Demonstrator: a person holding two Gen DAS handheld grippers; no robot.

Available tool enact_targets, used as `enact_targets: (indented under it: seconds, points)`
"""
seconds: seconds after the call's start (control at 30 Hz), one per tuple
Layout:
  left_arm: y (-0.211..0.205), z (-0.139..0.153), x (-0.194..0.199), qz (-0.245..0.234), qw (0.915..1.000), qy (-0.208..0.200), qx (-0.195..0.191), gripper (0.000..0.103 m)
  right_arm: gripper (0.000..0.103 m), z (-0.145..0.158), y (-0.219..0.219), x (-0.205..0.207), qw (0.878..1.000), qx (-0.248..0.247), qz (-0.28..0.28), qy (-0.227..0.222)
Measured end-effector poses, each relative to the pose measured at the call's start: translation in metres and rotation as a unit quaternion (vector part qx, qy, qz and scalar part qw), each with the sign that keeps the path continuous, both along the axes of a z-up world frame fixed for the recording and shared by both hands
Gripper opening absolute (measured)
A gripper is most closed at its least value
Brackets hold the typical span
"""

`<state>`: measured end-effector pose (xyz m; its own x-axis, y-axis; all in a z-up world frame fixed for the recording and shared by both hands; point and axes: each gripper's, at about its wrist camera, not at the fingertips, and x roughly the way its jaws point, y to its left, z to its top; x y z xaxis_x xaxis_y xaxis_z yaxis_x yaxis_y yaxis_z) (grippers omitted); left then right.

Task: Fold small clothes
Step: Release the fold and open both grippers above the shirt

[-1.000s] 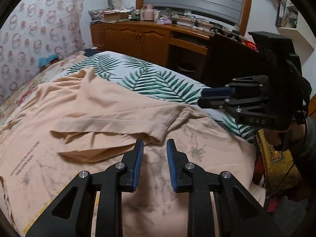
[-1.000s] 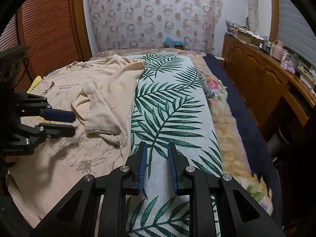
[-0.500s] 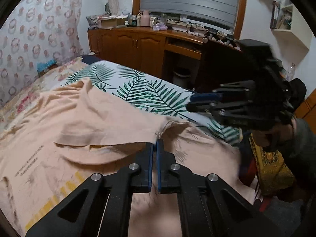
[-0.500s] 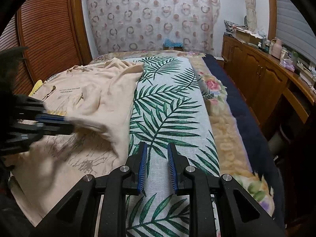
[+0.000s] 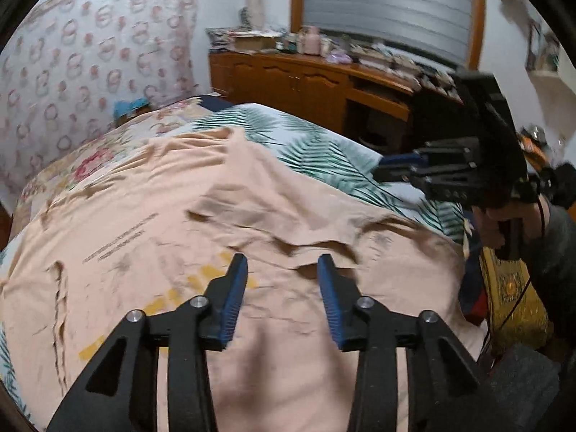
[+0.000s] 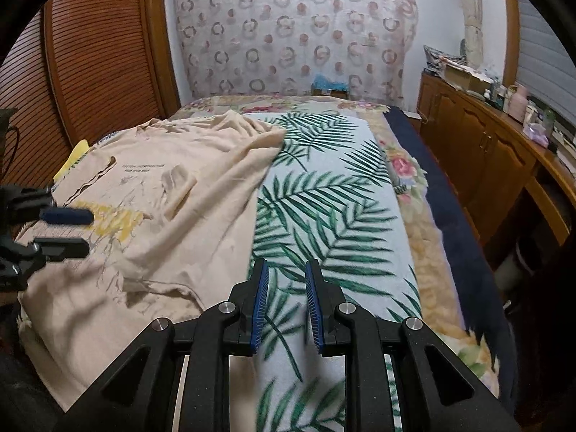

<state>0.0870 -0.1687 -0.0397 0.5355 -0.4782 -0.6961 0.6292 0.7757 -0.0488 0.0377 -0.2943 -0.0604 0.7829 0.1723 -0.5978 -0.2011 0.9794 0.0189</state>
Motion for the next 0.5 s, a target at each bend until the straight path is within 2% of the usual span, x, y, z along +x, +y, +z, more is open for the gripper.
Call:
enact_targets:
  seconds: [0.17,0.23,0.3,0.5]
  points:
    - [0.046,0.002,0.021,0.054,0.9985,-0.009,-0.005,0.068,0.022,0.005,0.018,0.024,1.000,-0.007,0.026,0.005]
    - [0.062,0.000,0.029,0.073,0.9973,-0.008,-0.007,0.069,0.031,0.006,0.026,0.037,0.999,-0.007,0.037,0.008]
    - [0.083,-0.001,0.038,0.103,0.9946,-0.016,-0.002,0.069,0.035,0.006,0.032,0.054,0.999,-0.009,0.046,0.012]
    - [0.146,-0.004,0.064,0.175,0.9843,-0.021,0.003,0.069,0.036,0.003,0.045,0.114,0.997,-0.023,0.060,0.034]
